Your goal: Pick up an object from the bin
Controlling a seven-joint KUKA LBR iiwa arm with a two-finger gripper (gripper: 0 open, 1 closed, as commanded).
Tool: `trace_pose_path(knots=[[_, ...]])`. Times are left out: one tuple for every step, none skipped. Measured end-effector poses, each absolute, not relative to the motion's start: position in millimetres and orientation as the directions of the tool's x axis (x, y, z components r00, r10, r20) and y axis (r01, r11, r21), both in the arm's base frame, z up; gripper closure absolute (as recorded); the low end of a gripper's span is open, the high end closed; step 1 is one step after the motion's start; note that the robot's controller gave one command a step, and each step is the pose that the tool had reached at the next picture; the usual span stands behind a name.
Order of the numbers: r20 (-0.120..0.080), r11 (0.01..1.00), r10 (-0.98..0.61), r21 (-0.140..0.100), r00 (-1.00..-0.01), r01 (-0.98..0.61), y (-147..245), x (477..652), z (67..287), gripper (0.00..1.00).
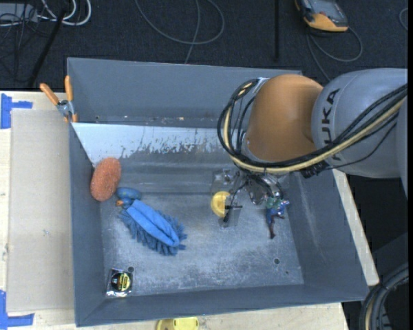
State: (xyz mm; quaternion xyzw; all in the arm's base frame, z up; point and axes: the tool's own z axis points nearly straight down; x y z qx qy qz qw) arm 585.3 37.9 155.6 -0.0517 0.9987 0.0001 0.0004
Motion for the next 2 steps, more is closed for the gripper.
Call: trace_pose_path(knots=[[-0.001, 0.995, -0.103, 0.000, -0.995, -0.103, 37.9, 585.3, 155.6, 1.00], [0.007, 0.995, -0.095, 0.001, -0.995, -0.095, 25.4, 594.3, 197.1, 1.00]])
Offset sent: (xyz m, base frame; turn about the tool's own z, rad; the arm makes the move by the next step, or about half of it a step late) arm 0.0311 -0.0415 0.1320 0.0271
